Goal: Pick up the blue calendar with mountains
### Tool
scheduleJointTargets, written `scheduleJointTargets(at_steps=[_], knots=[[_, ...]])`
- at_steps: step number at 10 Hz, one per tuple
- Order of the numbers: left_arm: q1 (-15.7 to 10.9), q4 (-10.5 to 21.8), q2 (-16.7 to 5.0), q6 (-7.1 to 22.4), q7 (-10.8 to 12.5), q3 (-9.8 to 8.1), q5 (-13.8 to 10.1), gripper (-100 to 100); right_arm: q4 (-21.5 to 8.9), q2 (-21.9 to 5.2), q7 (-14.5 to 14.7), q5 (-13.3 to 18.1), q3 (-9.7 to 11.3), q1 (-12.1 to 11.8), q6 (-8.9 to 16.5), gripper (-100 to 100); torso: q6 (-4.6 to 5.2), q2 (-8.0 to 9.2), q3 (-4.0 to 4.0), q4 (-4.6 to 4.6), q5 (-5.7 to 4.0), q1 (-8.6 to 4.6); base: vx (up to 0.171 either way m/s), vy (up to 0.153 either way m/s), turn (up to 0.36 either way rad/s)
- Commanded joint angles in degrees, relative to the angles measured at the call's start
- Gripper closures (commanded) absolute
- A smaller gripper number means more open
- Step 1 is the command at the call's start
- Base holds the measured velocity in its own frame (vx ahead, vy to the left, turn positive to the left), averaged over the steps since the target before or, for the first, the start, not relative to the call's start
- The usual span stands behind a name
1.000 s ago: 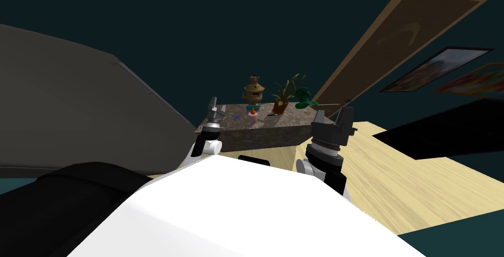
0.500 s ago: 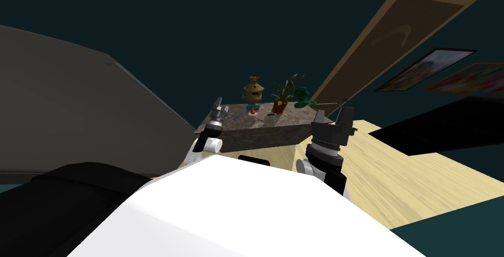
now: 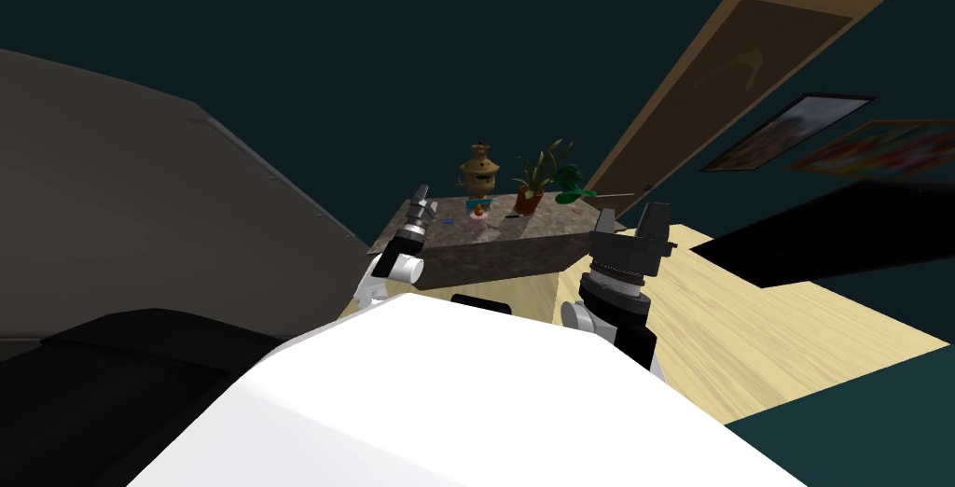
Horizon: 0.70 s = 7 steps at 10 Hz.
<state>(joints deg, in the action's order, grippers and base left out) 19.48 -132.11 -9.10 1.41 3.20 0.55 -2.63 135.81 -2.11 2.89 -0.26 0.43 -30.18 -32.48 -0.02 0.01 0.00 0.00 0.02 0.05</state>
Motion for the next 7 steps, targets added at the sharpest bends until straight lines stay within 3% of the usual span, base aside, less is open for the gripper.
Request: scheduleJointTargets(at_steps=[1,7], knots=[[-1.84,0.22,-0.41,2.86,0.14,0.25,0.85,-100,0.0,0.0,0.0,0.0,0.0,0.0,0.0,0,0.0,0.0,0.0,0.0,0.0,0.0,-0.007,0.012,-0.063],[-5.96,1.31,-1.2,11.94,0.68,0.41,2.35,-100,0.0,0.0,0.0,0.0,0.0,0.0,0.0,0,0.02,0.01,0.0,0.0,0.0,0.0,-0.01,0.018,-0.04]])
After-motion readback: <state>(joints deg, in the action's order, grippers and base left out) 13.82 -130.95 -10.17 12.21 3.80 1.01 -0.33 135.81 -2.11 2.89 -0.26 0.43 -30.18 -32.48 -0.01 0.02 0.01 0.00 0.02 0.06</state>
